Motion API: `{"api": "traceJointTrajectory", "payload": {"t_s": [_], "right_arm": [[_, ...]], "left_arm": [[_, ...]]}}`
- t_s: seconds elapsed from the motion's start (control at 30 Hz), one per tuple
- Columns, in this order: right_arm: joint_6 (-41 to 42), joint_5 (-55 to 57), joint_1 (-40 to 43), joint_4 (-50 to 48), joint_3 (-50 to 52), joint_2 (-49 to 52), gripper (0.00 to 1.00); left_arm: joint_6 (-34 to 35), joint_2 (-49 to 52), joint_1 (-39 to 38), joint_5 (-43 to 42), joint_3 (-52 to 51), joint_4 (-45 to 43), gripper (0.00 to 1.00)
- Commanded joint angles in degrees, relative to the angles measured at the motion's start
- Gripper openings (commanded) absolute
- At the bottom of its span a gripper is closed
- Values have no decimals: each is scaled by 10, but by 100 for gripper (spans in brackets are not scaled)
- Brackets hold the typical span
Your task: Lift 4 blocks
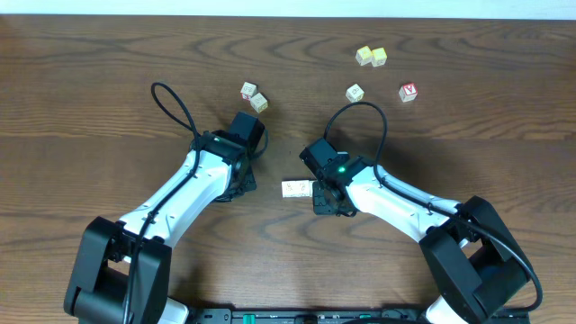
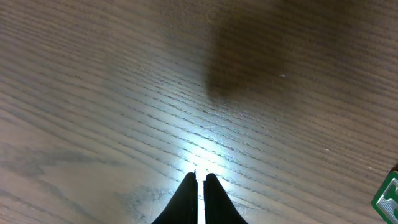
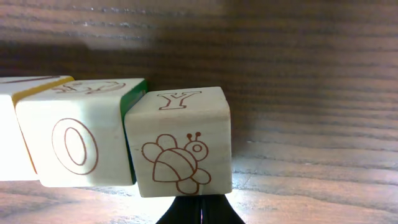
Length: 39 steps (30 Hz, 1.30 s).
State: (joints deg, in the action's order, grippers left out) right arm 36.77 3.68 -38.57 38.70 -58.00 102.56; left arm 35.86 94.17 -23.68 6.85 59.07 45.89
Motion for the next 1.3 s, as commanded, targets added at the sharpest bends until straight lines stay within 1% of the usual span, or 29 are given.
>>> {"api": "traceJointTrajectory", "payload": {"t_s": [0.0,1.1,1.27], "right_arm": [[-7,14,6,-3,4,-12,1],[-7,-9,6,-19,4,-12,1],[-21,-21,7,2,-8,-15,1]], "left_arm": [[5,2,2,13,4,1,8],[5,2,2,13,4,-1,7],[5,2,2,13,4,-1,7]]}}
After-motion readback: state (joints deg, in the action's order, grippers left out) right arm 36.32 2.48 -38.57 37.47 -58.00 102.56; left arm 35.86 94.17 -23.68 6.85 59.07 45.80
